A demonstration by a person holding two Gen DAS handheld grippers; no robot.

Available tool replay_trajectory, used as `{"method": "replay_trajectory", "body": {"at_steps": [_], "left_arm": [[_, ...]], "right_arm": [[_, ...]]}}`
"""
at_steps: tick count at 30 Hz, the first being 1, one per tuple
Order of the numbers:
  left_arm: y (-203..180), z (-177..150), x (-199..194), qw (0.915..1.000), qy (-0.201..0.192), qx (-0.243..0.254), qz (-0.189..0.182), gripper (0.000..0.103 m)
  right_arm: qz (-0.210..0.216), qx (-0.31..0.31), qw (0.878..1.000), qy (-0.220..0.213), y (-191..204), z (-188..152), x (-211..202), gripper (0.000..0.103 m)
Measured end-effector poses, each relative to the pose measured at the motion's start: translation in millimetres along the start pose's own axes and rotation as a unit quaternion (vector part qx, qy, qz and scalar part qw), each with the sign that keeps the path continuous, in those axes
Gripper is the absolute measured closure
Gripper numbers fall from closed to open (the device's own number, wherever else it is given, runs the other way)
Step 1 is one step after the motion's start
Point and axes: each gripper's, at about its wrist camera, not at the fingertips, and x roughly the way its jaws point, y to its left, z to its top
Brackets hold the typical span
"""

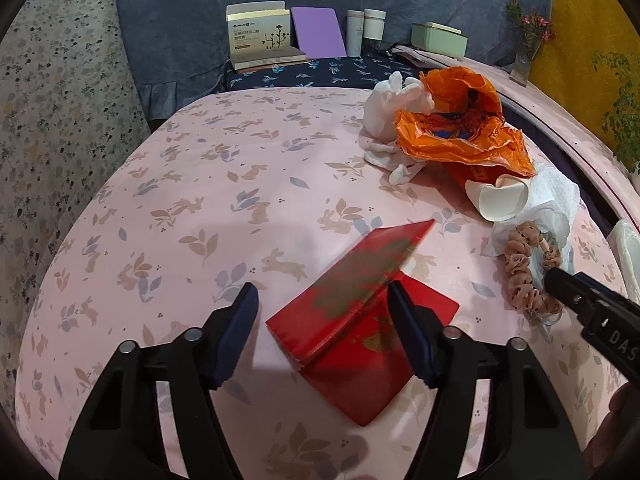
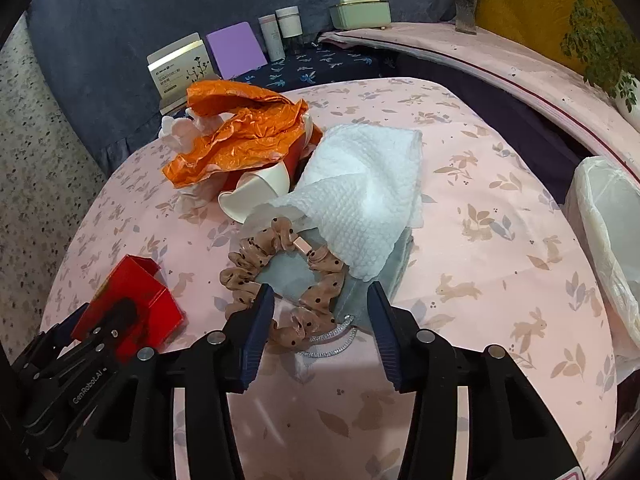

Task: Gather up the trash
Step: 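Grasp the red envelope with the left gripper while the right gripper grasps the brown scrunchie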

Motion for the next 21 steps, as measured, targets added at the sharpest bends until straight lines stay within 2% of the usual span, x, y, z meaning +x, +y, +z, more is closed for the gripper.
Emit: {"method": "replay_trajectory", "body": {"at_steps": [1, 3, 7, 10, 12, 13, 14, 21], "left_arm": [[-1, 0, 2, 1.0000, 0.003, 0.000, -0.004, 0.053], [-3, 1, 5, 0.9999, 0.006, 0.000, -0.009, 0.061], [-9, 2, 7, 0.9998, 0.005, 0.002, -0.018, 0.072], [-14, 2, 6, 0.9997, 0.005, 0.004, -0.022, 0.082], [-18, 2, 4, 0.9997, 0.002, 0.006, -0.024, 0.088], [-20, 2, 2, 0.9996, 0.001, 0.006, -0.026, 0.093], [-22, 2, 0, 0.9996, 0.001, 0.006, -0.029, 0.094], [-37, -2, -16, 0.9991, -0.009, 0.015, -0.039, 0.098]], "right_arm": [[-0.001, -0.002, 1.000, 0.003, 1, 0, 3, 0.061], [-0.005, -0.003, 1.000, 0.004, 1, -2, 7, 0.061], [-0.009, -0.009, 1.000, 0.000, 2, -4, 9, 0.062], [-0.013, -0.012, 1.000, -0.001, 3, -6, 7, 0.072], [-0.011, -0.010, 1.000, -0.001, 1, -7, 6, 0.082], [-0.008, -0.010, 1.000, -0.002, 0, -8, 4, 0.085], [-0.005, -0.009, 1.000, -0.002, 0, -8, 3, 0.090], [0.018, -0.005, 1.000, -0.014, -3, -12, -17, 0.091]]}}
